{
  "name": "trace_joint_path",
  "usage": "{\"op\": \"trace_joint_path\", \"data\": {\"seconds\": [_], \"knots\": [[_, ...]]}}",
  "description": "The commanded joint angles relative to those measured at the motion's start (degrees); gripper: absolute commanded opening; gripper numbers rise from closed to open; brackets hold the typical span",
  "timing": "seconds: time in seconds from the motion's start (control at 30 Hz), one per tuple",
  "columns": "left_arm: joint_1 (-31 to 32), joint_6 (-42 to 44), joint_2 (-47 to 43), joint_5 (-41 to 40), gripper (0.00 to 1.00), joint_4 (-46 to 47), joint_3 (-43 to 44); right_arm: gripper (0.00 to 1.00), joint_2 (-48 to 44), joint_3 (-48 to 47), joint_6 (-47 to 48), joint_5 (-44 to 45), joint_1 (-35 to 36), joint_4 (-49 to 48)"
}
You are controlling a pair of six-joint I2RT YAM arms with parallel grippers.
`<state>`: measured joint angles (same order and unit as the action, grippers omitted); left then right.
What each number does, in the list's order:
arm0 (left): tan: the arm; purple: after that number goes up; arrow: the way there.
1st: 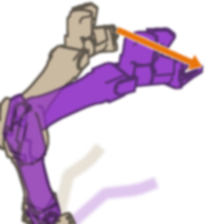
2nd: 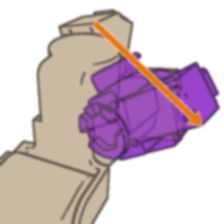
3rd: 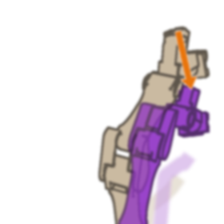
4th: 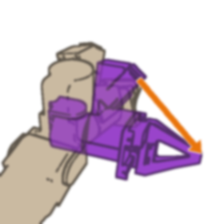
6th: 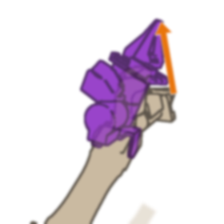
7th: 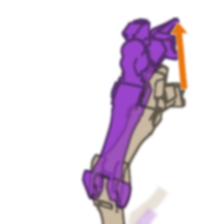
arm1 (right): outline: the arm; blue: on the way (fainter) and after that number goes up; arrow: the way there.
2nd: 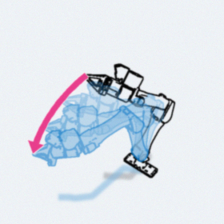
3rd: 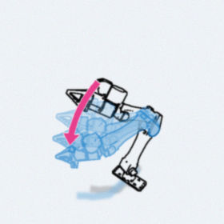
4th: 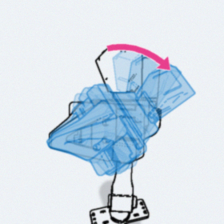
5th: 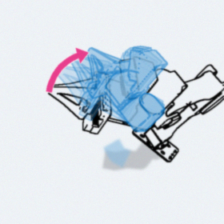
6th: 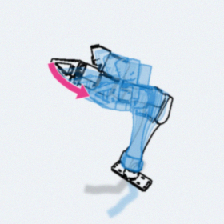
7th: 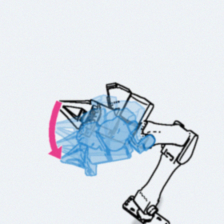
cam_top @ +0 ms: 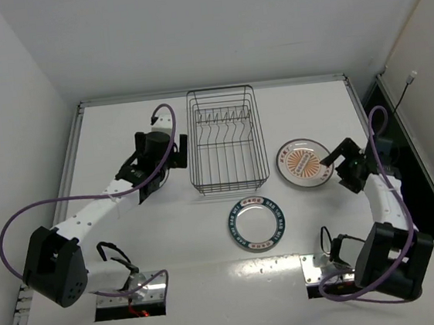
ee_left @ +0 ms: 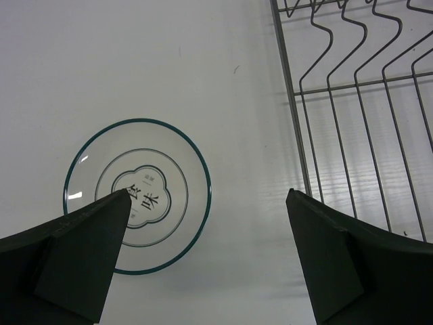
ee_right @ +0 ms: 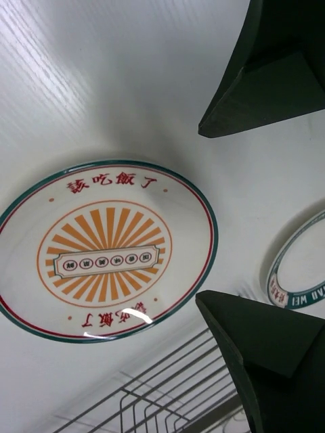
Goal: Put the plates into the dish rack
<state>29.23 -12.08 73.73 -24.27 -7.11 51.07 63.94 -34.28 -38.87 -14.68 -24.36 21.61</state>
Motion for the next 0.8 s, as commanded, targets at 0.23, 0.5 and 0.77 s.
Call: {"op": "trace_joint_path", "data": {"seconds": [0.23,0.5,0.77], "knots": [[0.1,-0.1,-1.2,1.9,0.99,2.5,-0.3,0.89,5.3,5.9,-5.2,-6.5,-4.2,-6.4],[0.1,-0.6,3.4,2.5,0.99,3.1,1.3,0.73,17.7,3.7,-10.6,-7.3,-4.2,-11.0],[0.1,-1.2,2.5,1.9,0.99,2.5,0.8,0.45,22.2,3.5,-11.8,-3.1,-3.1,-12.4]]}}
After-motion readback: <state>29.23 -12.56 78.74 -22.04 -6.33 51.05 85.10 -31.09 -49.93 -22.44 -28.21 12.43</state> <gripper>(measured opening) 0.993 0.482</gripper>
